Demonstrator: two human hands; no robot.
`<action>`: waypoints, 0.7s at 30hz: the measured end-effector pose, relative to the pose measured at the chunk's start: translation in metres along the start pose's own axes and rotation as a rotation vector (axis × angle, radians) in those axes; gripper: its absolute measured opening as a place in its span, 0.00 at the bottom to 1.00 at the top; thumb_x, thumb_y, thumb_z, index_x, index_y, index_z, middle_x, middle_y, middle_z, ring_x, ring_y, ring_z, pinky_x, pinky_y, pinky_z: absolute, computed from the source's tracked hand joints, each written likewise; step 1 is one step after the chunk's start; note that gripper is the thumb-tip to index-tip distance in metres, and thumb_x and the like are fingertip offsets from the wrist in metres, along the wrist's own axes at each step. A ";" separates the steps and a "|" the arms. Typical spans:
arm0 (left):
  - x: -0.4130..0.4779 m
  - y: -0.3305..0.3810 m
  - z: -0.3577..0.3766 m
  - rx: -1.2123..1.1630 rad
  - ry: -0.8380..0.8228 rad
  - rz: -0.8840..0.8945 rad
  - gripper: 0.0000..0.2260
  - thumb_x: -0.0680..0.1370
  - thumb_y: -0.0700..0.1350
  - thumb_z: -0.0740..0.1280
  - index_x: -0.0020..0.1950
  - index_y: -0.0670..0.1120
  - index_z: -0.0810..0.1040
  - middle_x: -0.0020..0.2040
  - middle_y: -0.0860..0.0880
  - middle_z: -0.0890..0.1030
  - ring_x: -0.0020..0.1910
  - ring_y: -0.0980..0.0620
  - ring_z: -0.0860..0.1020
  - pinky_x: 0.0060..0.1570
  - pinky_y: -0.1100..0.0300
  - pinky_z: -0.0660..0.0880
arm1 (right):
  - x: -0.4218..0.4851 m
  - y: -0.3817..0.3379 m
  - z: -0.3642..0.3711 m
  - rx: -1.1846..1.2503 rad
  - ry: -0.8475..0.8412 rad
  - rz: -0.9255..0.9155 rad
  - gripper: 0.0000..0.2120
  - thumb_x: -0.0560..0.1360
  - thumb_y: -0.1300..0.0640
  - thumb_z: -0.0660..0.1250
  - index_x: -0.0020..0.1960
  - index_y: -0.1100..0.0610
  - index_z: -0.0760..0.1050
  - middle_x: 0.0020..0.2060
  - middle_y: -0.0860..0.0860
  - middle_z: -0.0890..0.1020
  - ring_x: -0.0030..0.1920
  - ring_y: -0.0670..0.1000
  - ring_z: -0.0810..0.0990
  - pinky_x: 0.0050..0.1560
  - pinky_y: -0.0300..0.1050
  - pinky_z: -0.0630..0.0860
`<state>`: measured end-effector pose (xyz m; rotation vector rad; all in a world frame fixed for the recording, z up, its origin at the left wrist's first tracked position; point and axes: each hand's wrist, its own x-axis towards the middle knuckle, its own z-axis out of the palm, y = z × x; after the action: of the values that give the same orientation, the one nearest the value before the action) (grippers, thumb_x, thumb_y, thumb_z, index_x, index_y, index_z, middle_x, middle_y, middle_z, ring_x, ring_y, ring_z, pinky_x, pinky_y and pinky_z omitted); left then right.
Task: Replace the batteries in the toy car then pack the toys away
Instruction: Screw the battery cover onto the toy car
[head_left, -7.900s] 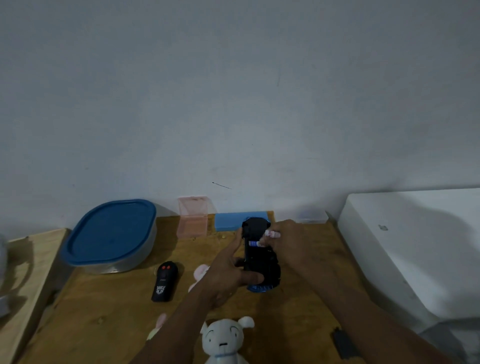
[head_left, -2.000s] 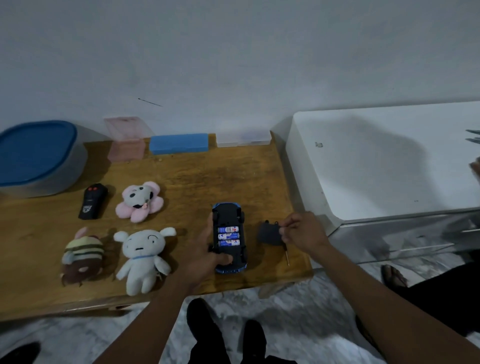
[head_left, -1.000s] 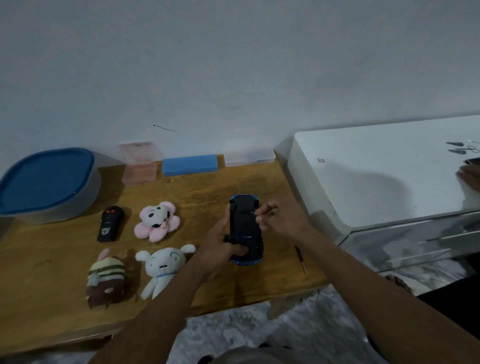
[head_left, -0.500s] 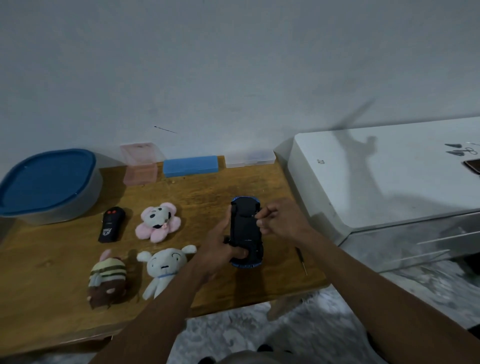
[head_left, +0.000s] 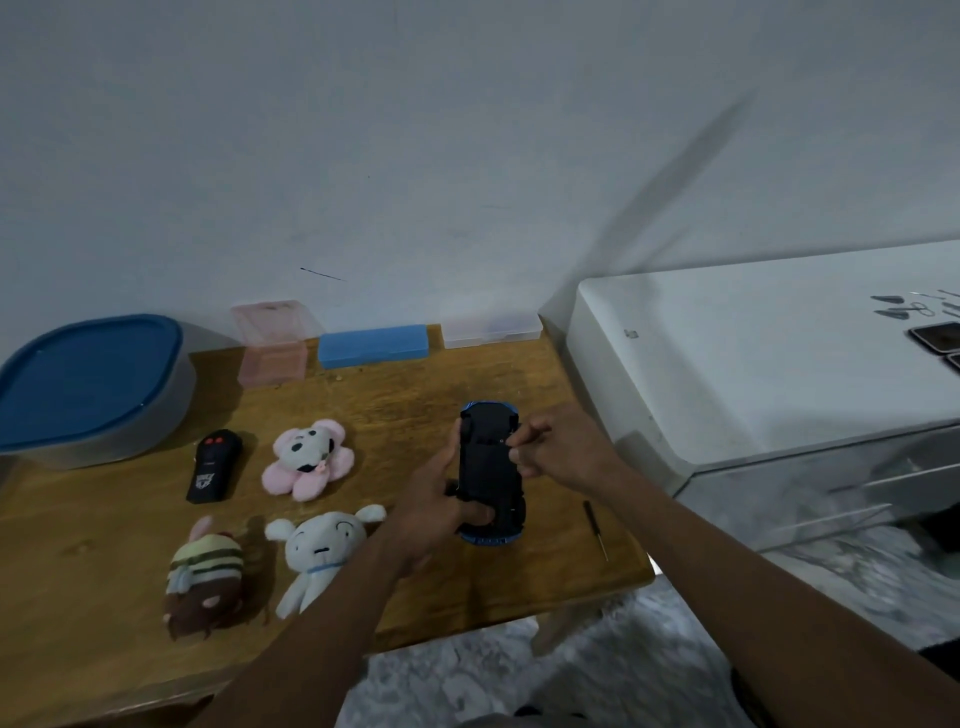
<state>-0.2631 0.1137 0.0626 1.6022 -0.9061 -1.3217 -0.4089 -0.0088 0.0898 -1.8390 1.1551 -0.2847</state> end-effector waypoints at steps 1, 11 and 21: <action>0.000 0.000 0.000 0.003 0.002 -0.002 0.49 0.69 0.30 0.72 0.77 0.63 0.51 0.63 0.53 0.79 0.60 0.54 0.77 0.59 0.53 0.75 | 0.000 0.000 0.001 -0.015 0.006 -0.003 0.02 0.71 0.62 0.73 0.42 0.56 0.82 0.37 0.53 0.85 0.37 0.49 0.85 0.47 0.49 0.83; 0.006 -0.001 0.003 -0.048 0.030 -0.016 0.43 0.73 0.32 0.70 0.76 0.63 0.53 0.68 0.51 0.75 0.64 0.49 0.75 0.65 0.44 0.72 | -0.006 0.007 0.013 0.003 0.125 0.013 0.12 0.71 0.59 0.73 0.35 0.44 0.77 0.38 0.46 0.82 0.39 0.49 0.84 0.42 0.50 0.84; 0.011 -0.005 0.005 -0.127 0.046 -0.019 0.38 0.76 0.35 0.68 0.75 0.64 0.56 0.68 0.49 0.76 0.63 0.46 0.76 0.63 0.41 0.73 | -0.005 0.012 0.019 -0.012 0.211 0.018 0.12 0.67 0.55 0.76 0.33 0.39 0.78 0.36 0.43 0.83 0.39 0.45 0.83 0.39 0.49 0.83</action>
<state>-0.2661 0.1042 0.0535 1.5401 -0.7652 -1.3235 -0.4069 0.0048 0.0711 -1.8409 1.3183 -0.4710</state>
